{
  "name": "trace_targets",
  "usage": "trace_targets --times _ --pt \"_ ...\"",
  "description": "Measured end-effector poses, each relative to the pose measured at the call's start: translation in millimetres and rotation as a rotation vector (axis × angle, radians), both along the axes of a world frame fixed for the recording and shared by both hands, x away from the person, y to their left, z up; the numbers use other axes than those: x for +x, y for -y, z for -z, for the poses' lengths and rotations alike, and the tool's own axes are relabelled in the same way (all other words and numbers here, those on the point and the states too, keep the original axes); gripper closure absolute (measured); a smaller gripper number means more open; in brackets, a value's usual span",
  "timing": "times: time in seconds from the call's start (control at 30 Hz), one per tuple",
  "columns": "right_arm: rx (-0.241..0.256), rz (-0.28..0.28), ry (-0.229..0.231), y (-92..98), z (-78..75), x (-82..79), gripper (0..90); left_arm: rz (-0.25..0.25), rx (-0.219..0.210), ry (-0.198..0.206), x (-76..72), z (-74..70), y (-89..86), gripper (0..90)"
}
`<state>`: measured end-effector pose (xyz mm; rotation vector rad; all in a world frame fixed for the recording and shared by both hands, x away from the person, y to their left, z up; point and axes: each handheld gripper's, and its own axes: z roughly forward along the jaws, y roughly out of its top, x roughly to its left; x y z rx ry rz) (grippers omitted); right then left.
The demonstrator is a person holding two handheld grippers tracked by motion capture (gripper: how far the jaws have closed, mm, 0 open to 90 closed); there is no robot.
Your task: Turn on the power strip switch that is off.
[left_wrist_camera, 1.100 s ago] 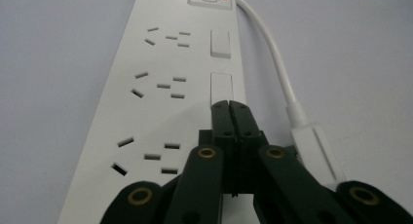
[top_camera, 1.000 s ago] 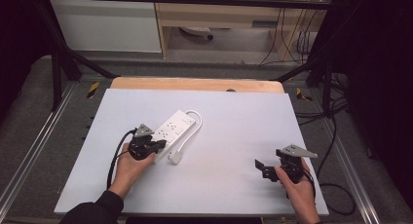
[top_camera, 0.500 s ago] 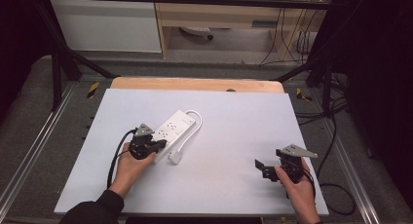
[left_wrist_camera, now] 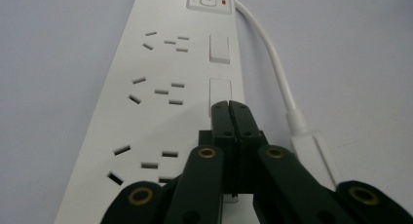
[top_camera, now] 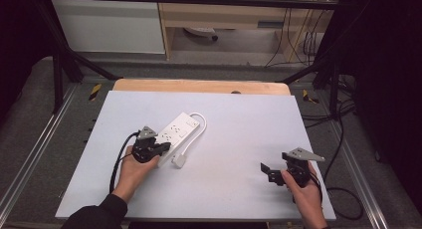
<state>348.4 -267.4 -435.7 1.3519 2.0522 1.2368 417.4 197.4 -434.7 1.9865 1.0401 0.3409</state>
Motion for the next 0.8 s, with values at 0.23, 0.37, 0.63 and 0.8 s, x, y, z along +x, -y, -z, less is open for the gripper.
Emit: trace_targets --times 0.23,0.37,0.63,0.8 --pt "0.0 0.0 0.0 -0.1 0.0 -0.1 3.0 -0.002 -0.001 0.003 0.1 -0.5 -0.4 90.0" --pt "0.0 0.0 -0.002 0.1 -0.2 -0.2 3.0 -0.003 -0.004 0.007 0.2 -0.8 -0.4 90.0" --pt "0.0 0.001 0.0 0.1 -0.2 -0.2 3.0 -0.006 -0.011 0.008 0.1 -1.6 -0.4 88.4" --pt "0.0 0.001 0.0 0.0 -0.2 -0.2 3.0 -0.009 -0.015 0.017 -0.1 -2.8 0.4 85.6"
